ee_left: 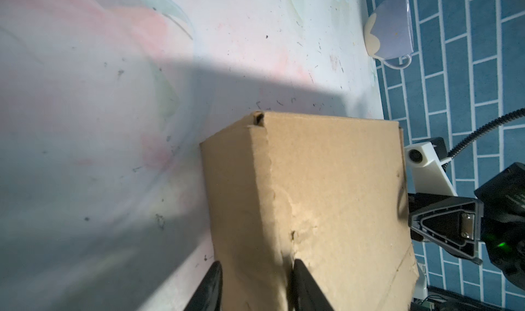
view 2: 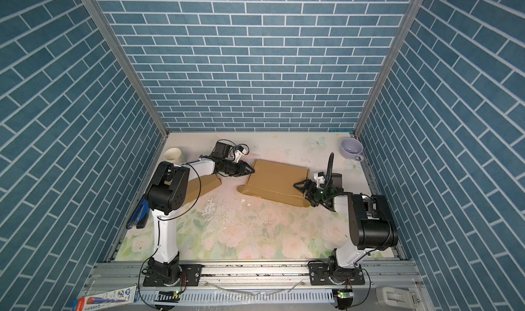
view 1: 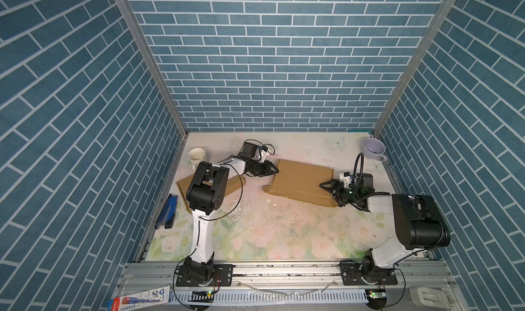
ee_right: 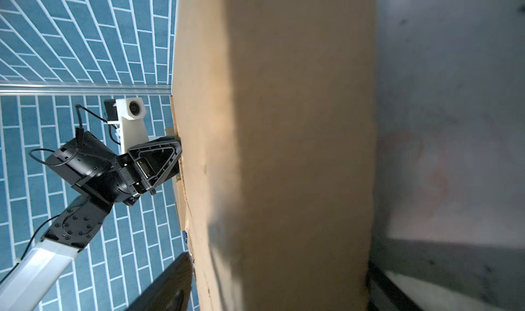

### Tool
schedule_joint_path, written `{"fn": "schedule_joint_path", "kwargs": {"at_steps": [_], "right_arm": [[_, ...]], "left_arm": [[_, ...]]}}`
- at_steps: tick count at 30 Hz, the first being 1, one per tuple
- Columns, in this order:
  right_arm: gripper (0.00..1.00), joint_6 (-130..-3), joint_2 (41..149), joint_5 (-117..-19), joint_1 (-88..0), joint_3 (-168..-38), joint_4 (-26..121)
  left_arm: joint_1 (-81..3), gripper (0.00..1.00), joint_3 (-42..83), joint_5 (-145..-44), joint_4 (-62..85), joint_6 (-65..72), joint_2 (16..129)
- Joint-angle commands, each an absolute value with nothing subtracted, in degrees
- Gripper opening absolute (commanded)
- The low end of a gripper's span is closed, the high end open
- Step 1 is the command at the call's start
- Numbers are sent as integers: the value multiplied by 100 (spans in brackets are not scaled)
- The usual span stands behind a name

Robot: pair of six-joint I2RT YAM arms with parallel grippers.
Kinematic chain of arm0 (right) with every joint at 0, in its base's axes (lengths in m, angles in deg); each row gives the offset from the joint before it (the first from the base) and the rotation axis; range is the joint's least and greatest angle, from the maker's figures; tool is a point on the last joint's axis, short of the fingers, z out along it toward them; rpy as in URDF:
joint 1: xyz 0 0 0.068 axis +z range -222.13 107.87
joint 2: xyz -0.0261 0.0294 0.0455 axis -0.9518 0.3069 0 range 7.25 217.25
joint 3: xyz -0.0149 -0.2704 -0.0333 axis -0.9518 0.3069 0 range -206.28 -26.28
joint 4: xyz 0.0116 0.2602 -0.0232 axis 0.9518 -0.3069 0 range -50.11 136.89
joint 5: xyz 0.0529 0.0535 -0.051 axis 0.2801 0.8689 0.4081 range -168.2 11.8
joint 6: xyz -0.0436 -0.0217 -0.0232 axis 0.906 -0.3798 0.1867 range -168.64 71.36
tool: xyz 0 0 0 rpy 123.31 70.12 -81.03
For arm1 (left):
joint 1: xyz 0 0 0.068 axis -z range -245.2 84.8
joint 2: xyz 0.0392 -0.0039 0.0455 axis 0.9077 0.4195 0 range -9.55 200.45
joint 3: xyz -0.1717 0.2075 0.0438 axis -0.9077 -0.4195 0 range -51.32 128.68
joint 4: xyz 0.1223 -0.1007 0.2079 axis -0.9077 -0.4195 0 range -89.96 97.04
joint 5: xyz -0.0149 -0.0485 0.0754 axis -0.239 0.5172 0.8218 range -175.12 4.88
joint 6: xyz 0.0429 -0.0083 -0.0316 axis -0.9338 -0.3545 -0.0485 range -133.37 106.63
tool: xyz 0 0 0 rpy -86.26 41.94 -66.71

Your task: Fold the paper box

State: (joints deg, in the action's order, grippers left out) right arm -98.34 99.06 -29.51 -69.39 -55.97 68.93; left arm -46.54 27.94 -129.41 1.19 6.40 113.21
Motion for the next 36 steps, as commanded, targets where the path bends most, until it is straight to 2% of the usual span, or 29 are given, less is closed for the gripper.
{"fn": "schedule_joint_path", "kwargs": {"at_steps": [1, 4, 8, 12, 14, 16, 23, 26, 33, 36], "right_arm": [[79, -10513, 9859, -2833, -6870, -5438, 7564], [72, -10733, 9870, -2829, -6869, -5405, 7774], [63, -11083, 10028, -2773, -6884, -5367, 8198], [54, -11834, 10061, -2674, -6940, -5342, 8601], [53, -12205, 9948, -2617, -6952, -5352, 8583], [52, -12403, 9721, -2588, -6947, -5387, 8231], [49, -12156, 8992, -2439, -6957, -5969, 5818], [47, -12345, 8909, -2213, -6949, -6064, 5522], [43, -12582, 8720, -1786, -6949, -6188, 4990], [43, -12641, 8607, -1648, -6939, -6225, 4789]], "left_arm": [[-4657, 53, 2429, -12154, -406, 698, 11430], [-4665, 60, 2296, -12340, 13, 938, 11056], [-4665, 62, 2312, -12376, -62, 992, 10704], [-4631, 65, 2136, -12132, -436, 741, 9859], [-4546, 68, 1937, -11725, -622, 384, 9227], [-4302, 71, 1762, -11133, -794, -165, 8636], [-2315, 80, 550, -8977, 41, -4219, 7477], [-2050, 81, 213, -8726, 600, -5195, 7511], [-1435, 81, 325, -8086, 766, -6628, 7909], [-1268, 77, 85, -7567, 1342, -7230, 8072]]}}
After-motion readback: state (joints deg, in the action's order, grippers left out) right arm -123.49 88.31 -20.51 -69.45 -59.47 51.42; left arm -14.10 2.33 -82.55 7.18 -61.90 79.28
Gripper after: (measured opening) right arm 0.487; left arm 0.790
